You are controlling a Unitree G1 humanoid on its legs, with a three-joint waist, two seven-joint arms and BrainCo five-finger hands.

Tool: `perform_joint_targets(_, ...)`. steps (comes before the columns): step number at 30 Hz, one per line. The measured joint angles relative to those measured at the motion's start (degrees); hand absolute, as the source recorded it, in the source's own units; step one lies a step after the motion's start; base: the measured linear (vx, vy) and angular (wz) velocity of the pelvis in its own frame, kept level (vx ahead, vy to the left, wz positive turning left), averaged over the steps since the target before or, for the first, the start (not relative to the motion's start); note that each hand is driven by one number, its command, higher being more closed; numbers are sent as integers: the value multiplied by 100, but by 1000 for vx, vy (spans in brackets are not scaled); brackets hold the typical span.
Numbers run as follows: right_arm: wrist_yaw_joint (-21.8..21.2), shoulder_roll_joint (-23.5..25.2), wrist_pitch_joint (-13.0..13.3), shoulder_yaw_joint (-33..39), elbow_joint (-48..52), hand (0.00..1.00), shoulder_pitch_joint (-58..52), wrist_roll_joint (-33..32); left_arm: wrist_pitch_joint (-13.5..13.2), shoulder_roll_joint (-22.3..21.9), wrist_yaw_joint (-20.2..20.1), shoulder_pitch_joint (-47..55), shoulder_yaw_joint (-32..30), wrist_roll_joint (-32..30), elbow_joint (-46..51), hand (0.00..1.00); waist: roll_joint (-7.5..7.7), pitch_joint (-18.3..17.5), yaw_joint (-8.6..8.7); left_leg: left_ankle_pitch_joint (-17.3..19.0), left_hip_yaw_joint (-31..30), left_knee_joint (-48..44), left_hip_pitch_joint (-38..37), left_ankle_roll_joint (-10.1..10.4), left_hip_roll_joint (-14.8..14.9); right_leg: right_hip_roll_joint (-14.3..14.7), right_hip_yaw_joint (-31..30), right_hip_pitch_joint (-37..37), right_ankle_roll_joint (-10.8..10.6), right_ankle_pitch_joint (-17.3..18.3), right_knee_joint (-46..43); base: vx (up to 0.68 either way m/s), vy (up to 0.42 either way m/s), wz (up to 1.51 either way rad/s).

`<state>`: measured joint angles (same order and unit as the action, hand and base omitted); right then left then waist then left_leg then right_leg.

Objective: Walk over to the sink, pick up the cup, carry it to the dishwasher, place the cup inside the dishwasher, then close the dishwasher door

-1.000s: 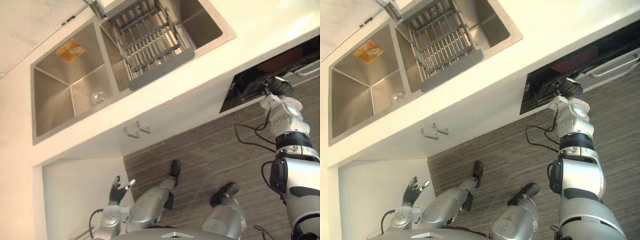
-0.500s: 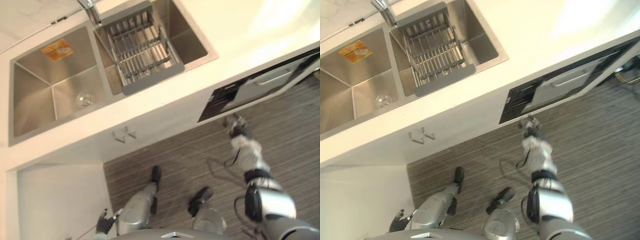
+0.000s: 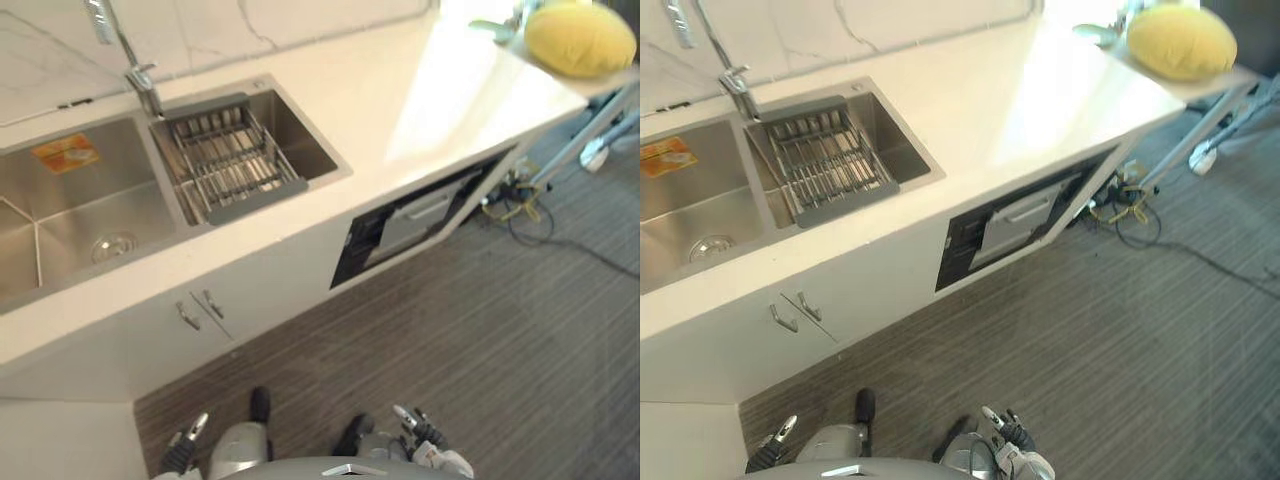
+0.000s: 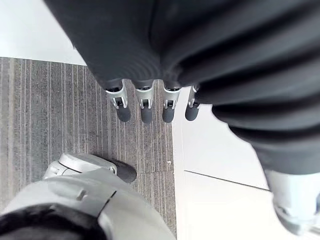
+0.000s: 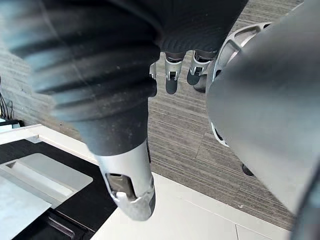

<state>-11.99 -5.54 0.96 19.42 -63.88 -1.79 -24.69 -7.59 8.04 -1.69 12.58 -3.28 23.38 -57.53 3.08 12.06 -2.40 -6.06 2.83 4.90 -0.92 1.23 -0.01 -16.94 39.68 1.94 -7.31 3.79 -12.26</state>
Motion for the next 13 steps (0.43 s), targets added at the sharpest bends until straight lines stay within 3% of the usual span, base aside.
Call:
perform_joint_targets(1,11,17,-23,14,3,0,2,36,30,15,36,-1,-1,0,-2,0,34,-3,-8,28,-19,0,-22,-26,-38,-18,-130,11,-86,98,-111,75,15,39)
perform_joint_targets(2,10,67,-17,46,8,0,29,42,85,43,80,-10,19,-6,-7,0,63,-17,35,66,-161,0,-44,-79,-100,96,-635,-9,-397,377,-204,59,-34,72)
perform_joint_targets(3,11,99,-6,109,34,0,28,42,135,93,137,-86,131,-52,-56,0,63,-20,126,80,-405,-4,-23,-101,-169,377,-1351,33,-700,646,-114,110,-54,128)
perform_joint_targets(4,34,113,19,164,62,0,-82,32,193,124,150,-146,145,-205,-76,0,81,-21,207,95,-641,-21,14,-124,-286,640,-1909,144,-805,798,46,133,-51,138)
perform_joint_targets(6,80,120,61,182,100,0,-211,30,233,181,148,-195,141,-349,-129,0,140,-39,289,37,-835,-36,-7,-239,-459,688,-2181,248,-739,783,84,182,-12,127)
perform_joint_targets(7,110,131,210,256,188,0,-345,45,353,171,152,-277,113,-551,-200,0,142,7,288,23,-1253,-38,-90,-456,-637,510,-2340,189,-439,679,-636,220,36,117)
perform_joint_targets(8,112,154,283,294,233,0,-335,46,402,136,151,-311,107,-621,-219,0,63,26,315,34,-1371,-44,-130,-489,-608,506,-2486,-11,-404,590,-1108,242,75,114)
perform_joint_targets(10,99,313,528,316,342,0,-383,261,462,-5,85,-407,-127,-784,-213,0,-114,-6,305,193,-1725,-174,-190,-503,-429,912,-3159,-225,21,924,-1159,183,52,81)
perform_joint_targets(13,95,539,695,251,514,0,-522,436,450,-22,-57,-388,-451,-775,-206,0,-13,-76,242,315,-1951,-327,-362,-521,-460,1032,-3383,-321,121,975,-1050,171,-28,54)
